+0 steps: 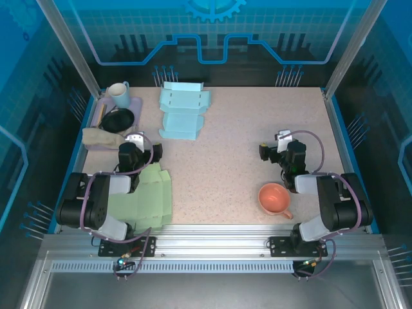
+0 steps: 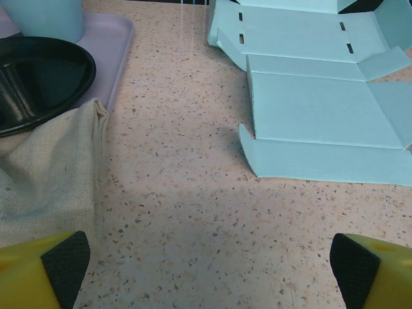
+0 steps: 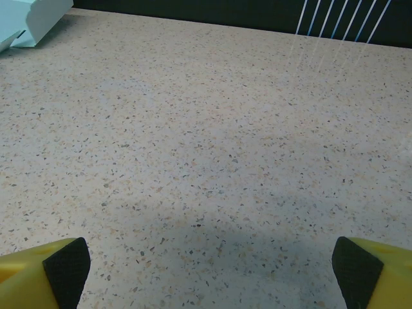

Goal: Fold the paper box

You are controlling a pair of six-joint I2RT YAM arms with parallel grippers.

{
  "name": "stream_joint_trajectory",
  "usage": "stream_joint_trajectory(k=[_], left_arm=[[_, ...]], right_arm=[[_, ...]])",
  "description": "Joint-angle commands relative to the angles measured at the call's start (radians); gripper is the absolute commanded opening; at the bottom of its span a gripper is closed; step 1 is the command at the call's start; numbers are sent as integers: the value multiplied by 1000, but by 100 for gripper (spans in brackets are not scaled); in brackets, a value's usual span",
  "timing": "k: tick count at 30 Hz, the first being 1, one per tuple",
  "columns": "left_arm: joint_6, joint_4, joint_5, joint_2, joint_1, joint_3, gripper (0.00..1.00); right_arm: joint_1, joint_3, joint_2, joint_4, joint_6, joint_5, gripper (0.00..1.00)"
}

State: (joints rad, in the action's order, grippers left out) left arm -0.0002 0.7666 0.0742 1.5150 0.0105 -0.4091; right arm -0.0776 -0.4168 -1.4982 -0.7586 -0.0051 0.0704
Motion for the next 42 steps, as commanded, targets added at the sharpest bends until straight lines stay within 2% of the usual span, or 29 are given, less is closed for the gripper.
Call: stream_joint_trajectory(k=[1,21,37,39,41,42], left_arm=[[1,9,13,1,6,-12,99],[0,5,3,1,2,-13,99],[-6,-5,-60,-1,-21,-19,99],[-10,-65,-39,-25,-20,-44,99],[-19,-224,-4,-97,-16,-101,99],[-30,-262,71,-124,-5,-112,99]], right_arm=[[16,-14,-7,-1,-6,-7,100],[25,-14,-7,2,-1,-26,100],[13,-19,-7,8,-12,-16,100],[13,-25,-1,25,-19,-26,100],[4,-59,35,108,-18,7,100],[-8,-81,62,158,-15,46,100]])
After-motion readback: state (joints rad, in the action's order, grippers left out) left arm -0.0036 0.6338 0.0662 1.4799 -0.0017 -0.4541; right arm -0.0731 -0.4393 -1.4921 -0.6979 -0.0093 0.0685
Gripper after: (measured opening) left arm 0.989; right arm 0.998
